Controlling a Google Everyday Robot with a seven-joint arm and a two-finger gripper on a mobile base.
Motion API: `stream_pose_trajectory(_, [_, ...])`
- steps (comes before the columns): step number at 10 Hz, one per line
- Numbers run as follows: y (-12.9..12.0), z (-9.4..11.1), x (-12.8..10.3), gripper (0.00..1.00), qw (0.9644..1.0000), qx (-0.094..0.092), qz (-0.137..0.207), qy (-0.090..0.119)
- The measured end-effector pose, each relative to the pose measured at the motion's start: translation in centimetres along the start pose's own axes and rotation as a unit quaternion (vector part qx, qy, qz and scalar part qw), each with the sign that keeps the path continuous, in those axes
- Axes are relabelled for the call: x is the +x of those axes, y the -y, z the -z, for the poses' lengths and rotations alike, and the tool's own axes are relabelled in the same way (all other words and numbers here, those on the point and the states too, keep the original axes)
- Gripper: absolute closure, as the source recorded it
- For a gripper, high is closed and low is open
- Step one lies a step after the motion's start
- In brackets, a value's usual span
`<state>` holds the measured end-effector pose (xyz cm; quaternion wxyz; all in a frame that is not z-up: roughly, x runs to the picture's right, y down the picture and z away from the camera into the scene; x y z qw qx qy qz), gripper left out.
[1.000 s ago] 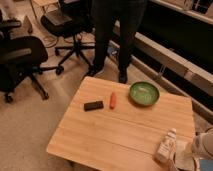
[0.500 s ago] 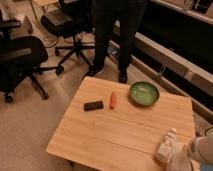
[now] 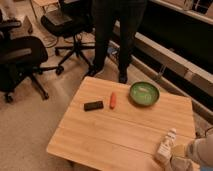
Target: Place the white sponge in the ceramic cup
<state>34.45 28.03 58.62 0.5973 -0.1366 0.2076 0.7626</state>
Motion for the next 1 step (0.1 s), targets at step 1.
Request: stream_pose_trajectory(1, [-0.14, -0.02, -0.06, 0.28, 1.0000, -0.001, 0.001, 0.000])
